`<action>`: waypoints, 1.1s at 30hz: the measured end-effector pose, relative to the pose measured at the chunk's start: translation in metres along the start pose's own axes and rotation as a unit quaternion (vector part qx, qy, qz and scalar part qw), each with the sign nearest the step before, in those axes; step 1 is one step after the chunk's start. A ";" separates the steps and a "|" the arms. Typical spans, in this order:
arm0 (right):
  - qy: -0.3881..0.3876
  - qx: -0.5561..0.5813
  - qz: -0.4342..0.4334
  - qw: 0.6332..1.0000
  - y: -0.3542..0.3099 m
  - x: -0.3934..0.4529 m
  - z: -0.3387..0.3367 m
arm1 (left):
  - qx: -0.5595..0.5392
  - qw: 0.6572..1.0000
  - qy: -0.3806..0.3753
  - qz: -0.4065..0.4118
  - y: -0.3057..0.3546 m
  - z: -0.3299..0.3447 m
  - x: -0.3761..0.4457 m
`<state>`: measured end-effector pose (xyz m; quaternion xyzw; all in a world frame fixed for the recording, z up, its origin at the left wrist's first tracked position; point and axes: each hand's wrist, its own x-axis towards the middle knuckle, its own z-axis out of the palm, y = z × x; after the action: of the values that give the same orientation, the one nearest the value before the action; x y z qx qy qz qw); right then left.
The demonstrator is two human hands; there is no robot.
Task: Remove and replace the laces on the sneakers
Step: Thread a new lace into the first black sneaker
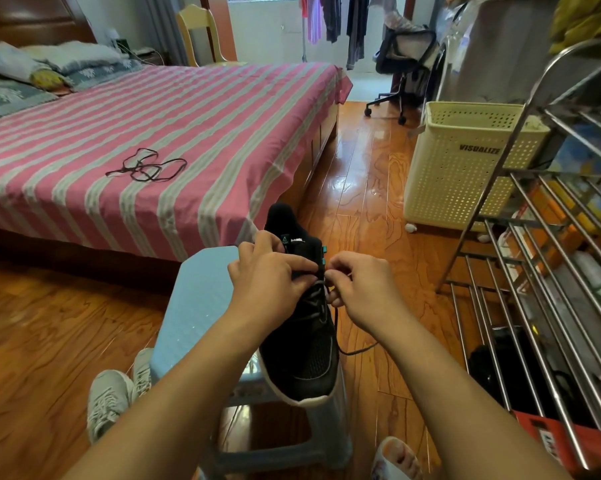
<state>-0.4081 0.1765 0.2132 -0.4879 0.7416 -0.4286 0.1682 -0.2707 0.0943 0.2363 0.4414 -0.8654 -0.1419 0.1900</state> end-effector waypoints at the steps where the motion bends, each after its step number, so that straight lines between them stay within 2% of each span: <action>1: 0.000 0.018 0.015 1.000 0.001 0.002 0.002 | 0.001 1.000 -0.004 -0.003 0.000 -0.001 0.001; 4: -0.002 0.003 0.024 1.000 0.005 0.008 0.002 | -0.015 1.000 -0.003 -0.012 0.000 -0.001 0.004; 6: 0.023 -0.067 -0.044 0.997 0.006 0.007 -0.001 | -0.043 0.999 0.028 -0.006 -0.001 0.001 0.003; 9: -0.021 -0.127 -0.177 0.976 0.001 0.004 -0.001 | -0.103 0.992 0.074 0.015 -0.003 0.005 -0.004; 10: -0.040 -0.150 -0.184 0.970 -0.001 0.004 0.001 | -0.131 0.988 0.080 0.010 -0.005 0.002 -0.005; 12: -0.057 -0.159 -0.147 0.975 -0.003 0.005 -0.001 | -0.214 0.970 0.111 -0.041 -0.019 -0.016 -0.001; 13: -0.057 -0.143 -0.128 0.980 -0.005 0.006 -0.004 | -0.263 0.948 0.156 -0.087 -0.030 -0.033 0.003; 14: -0.060 -0.123 -0.111 0.984 -0.005 0.006 -0.008 | -0.310 0.912 0.225 -0.146 -0.048 -0.052 0.009; 16: -0.070 -0.096 -0.098 0.988 -0.004 0.006 -0.013 | -0.382 0.792 0.400 -0.259 -0.104 -0.090 0.017; 17: -0.073 -0.084 -0.098 0.989 -0.002 0.007 -0.014 | -0.410 0.725 0.457 -0.312 -0.137 -0.103 0.013; 18: -0.076 -0.067 -0.097 0.990 -0.001 0.008 -0.014 | -0.414 0.692 0.471 -0.358 -0.169 -0.105 0.008; 19: -0.080 -0.044 -0.091 0.992 0.001 0.008 -0.012 | -0.373 0.715 0.434 -0.402 -0.193 -0.101 0.003; 21: -0.084 0.018 -0.069 0.994 -0.001 0.008 -0.010 | -0.202 0.836 0.242 -0.449 -0.210 -0.080 -0.003; 22: -0.080 0.037 -0.060 0.994 -0.004 0.007 -0.009 | -0.117 0.886 0.164 -0.417 -0.204 -0.068 -0.005; 23: -0.079 0.041 -0.059 0.994 -0.006 0.007 -0.008 | -0.063 0.930 0.121 -0.342 -0.187 -0.060 -0.006; 24: -0.079 0.032 -0.062 0.994 -0.008 0.006 -0.007 | -0.053 0.965 0.101 -0.236 -0.164 -0.057 -0.005; 26: -0.076 0.014 -0.070 0.995 -0.009 0.006 -0.004 | -0.122 0.990 0.051 -0.058 -0.111 -0.048 -0.006; 28: -0.077 0.007 -0.070 0.995 -0.010 0.006 -0.003 | -0.155 0.988 0.000 0.030 -0.077 -0.031 -0.013; 33: -0.048 -0.025 -0.078 0.995 -0.014 0.003 -0.004 | -0.195 0.978 0.023 0.065 -0.060 -0.010 -0.014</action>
<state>-0.4045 0.1735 0.2270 -0.5685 0.7025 -0.3981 0.1573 -0.2159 0.0705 0.2177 0.3419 -0.8436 -0.2849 0.3006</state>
